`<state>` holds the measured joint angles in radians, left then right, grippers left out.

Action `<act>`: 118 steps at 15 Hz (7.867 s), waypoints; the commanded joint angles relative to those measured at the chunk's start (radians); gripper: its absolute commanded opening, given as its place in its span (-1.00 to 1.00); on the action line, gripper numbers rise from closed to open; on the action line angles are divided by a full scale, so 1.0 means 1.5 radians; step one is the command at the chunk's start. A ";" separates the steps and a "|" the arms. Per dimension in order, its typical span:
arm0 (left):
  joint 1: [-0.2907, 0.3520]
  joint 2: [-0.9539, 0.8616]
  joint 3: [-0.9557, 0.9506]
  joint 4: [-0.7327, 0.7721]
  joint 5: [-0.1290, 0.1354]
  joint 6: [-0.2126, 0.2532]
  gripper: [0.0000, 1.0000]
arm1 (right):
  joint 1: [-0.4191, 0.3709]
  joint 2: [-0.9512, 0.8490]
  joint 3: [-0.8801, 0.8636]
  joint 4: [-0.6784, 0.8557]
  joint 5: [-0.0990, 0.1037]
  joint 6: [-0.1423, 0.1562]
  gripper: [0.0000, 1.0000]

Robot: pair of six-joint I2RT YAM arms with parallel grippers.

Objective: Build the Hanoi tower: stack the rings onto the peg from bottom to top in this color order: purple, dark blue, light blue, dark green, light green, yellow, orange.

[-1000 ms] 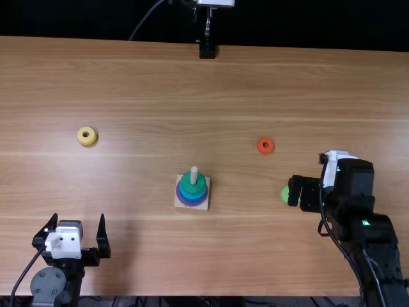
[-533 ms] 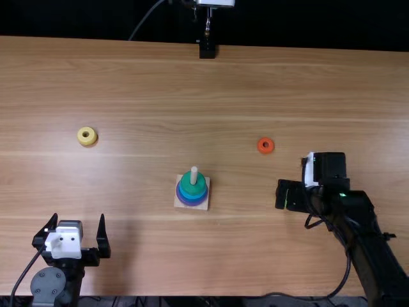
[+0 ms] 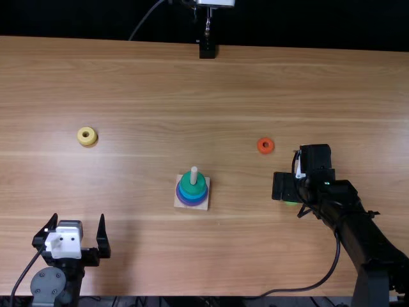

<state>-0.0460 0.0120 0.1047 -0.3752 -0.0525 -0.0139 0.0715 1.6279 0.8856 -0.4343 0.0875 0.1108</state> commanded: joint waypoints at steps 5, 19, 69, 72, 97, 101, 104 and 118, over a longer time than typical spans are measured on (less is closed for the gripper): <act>-0.003 -0.008 -0.070 -0.053 -0.004 0.006 1.00 | 0.016 0.024 0.021 0.000 0.025 0.011 1.00; -0.003 -0.008 -0.070 -0.053 -0.004 0.006 1.00 | 0.035 0.033 0.012 -0.011 0.024 0.013 -0.17; -0.003 -0.008 -0.070 -0.053 -0.004 0.006 1.00 | 0.448 0.111 0.545 -0.380 0.014 0.073 -1.00; -0.003 -0.008 -0.070 -0.053 -0.004 0.006 1.00 | 0.447 0.113 0.544 -0.378 0.014 0.073 -1.00; -0.003 -0.008 -0.070 -0.053 -0.004 0.006 1.00 | 0.153 -0.258 0.202 -0.135 0.021 0.066 1.00; -0.003 -0.008 -0.070 -0.053 -0.004 0.006 1.00 | 0.041 -0.467 -0.014 0.008 0.015 0.041 1.00; -0.003 -0.008 -0.070 -0.053 -0.004 0.006 1.00 | -0.017 -0.639 -0.161 0.100 0.013 -0.016 1.00; -0.003 -0.008 -0.070 -0.053 -0.004 0.006 1.00 | -0.063 -1.074 -0.520 0.104 0.003 -0.021 1.00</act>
<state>-0.0460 0.0116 0.1051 -0.3752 -0.0525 -0.0139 -0.0120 0.0315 0.1238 -0.2840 0.0967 0.0792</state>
